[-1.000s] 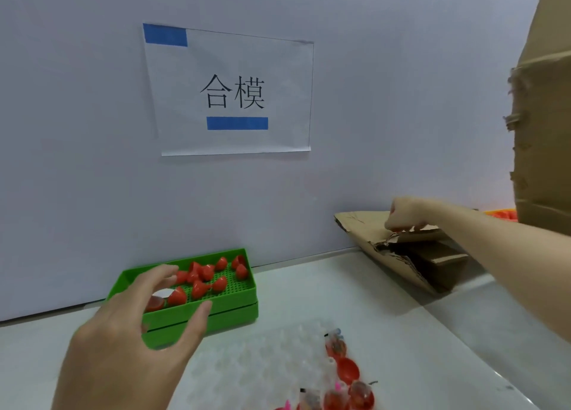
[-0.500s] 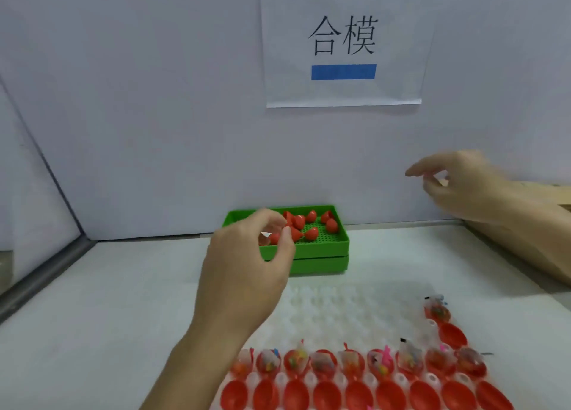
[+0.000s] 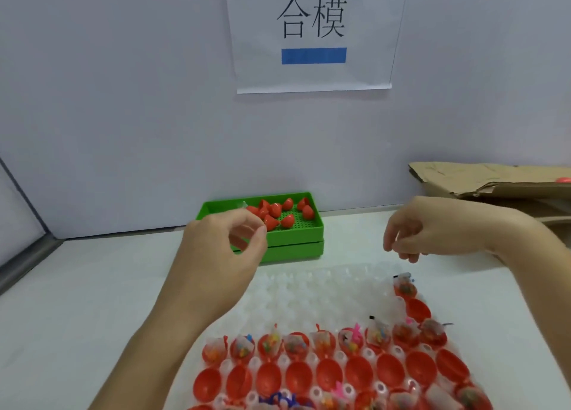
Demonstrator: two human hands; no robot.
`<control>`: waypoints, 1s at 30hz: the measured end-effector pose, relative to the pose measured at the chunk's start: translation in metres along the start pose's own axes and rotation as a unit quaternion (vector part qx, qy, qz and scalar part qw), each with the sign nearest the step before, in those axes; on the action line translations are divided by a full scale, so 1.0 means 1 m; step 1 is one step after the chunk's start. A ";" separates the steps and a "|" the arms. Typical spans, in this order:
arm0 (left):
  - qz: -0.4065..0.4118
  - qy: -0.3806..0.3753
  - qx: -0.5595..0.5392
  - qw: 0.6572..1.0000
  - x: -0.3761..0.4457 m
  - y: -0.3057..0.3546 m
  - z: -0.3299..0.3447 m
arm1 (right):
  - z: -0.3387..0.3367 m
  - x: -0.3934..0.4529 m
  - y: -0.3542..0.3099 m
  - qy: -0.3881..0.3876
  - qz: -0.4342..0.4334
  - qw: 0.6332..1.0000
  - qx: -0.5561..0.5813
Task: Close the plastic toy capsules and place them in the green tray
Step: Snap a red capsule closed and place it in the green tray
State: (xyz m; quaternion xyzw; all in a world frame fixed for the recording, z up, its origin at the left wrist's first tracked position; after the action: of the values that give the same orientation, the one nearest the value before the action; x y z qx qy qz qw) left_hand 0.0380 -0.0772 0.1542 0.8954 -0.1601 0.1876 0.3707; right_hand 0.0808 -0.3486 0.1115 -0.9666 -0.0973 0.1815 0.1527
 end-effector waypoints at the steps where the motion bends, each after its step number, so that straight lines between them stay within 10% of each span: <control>1: 0.000 -0.001 0.001 1.000 0.001 -0.001 0.001 | 0.001 0.000 0.007 -0.005 0.013 1.000 -0.002; 30: 0.010 -0.022 0.024 0.999 -0.001 0.000 0.016 | 0.055 0.019 0.022 -0.081 0.179 0.977 -0.088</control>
State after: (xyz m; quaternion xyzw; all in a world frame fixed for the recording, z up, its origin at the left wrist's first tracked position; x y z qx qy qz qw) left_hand 0.0409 -0.0885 0.1437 0.9061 -0.1723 0.1756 0.3441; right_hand 0.0804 -0.3505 0.0495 -0.9601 0.0498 0.2742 0.0237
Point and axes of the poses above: each hand's wrist, its own x-axis towards the middle knuckle, its own z-axis out of the palm, y = z × x, the point moved 9 cm from there along x, towards the middle knuckle, and after that the axes turned 7 degrees about -y, right-handed, at the moved point
